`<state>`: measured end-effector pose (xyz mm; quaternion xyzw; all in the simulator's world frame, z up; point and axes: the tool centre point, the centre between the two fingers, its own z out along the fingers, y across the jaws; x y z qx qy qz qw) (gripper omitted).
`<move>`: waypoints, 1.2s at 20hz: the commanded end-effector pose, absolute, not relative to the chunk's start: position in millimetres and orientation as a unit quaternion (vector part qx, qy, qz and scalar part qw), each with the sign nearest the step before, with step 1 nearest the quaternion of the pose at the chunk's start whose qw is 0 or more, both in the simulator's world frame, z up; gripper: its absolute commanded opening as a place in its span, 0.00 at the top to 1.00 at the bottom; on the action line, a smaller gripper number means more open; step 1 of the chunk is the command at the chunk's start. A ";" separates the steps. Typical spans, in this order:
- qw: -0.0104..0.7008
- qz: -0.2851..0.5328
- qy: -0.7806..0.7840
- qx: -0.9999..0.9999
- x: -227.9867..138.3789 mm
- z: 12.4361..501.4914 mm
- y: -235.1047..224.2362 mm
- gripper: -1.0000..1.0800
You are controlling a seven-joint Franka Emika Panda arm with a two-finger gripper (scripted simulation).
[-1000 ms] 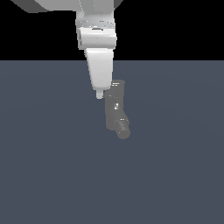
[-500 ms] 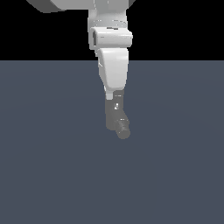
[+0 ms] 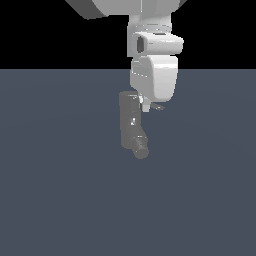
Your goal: Turn on the faucet by rotating a designated handle.
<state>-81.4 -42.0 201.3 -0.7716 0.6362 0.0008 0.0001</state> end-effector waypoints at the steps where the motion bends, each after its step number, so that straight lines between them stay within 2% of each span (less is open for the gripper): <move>1: 0.000 0.000 0.646 -0.763 -79.7 201.6 -69.9 1.00; 5: 0.000 0.000 0.647 -0.763 -76.8 201.6 -86.9 1.00; 6: 0.000 0.001 0.635 -0.772 -75.5 201.3 -66.4 1.00; 24: 0.000 0.000 0.642 -0.767 -23.9 201.4 -111.2 1.00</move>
